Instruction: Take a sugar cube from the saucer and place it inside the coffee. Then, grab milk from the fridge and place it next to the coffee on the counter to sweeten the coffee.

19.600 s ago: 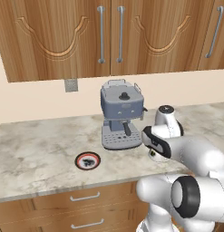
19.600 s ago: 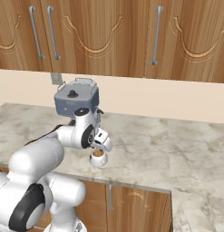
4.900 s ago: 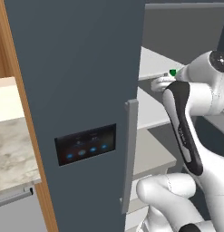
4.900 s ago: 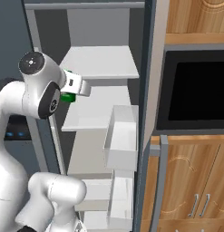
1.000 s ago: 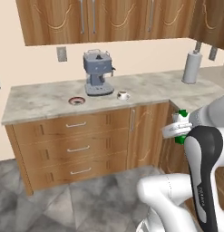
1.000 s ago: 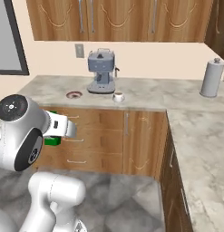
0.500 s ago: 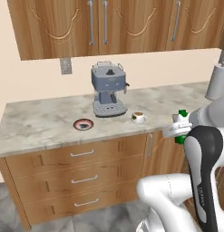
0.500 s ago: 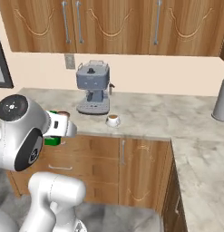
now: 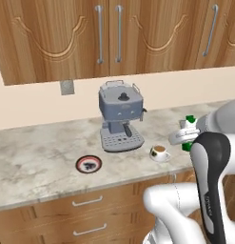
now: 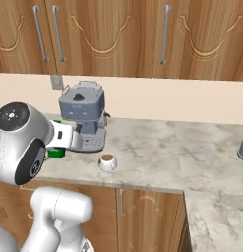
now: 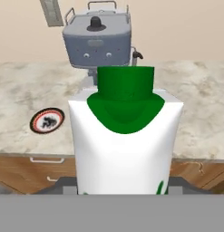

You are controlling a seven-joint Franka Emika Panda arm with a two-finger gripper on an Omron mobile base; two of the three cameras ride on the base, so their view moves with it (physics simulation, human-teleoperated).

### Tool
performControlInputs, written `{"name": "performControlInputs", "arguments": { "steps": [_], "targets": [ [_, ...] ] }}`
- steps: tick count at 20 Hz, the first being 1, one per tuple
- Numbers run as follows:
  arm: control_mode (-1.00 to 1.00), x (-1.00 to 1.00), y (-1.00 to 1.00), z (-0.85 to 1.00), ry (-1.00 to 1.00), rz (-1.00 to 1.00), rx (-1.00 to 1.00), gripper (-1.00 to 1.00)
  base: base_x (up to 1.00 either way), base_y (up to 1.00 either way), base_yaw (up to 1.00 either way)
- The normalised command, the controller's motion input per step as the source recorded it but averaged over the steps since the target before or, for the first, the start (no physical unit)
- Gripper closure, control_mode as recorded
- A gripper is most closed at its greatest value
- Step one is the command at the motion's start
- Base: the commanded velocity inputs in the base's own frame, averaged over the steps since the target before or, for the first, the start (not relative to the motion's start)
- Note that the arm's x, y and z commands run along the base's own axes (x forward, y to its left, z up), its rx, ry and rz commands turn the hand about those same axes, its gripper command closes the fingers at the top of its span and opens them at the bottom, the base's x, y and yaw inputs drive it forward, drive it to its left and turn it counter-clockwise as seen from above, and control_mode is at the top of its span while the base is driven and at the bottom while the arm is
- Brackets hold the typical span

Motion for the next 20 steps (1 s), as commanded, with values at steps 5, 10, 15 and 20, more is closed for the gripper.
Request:
{"name": "performControlInputs", "arguments": {
  "steps": [5, 10, 15, 20],
  "targets": [
    [1.0, 0.0, 0.0, 0.0, 0.0, 0.0, 0.0, 1.0, -0.35, -0.4, 0.06],
    [1.0, 0.0, 0.0, 0.0, 0.0, 0.0, 0.0, 1.0, -0.21, -0.17, 0.01],
    [-1.0, 0.12, -0.31, 0.0, 0.0, 0.04, 0.03, 1.0, 0.02, -0.03, 0.0],
    [-1.0, 0.24, -0.75, -0.06, 0.0, 0.32, 0.08, 1.0, 0.0, 0.0, 0.0]
  ]
}}
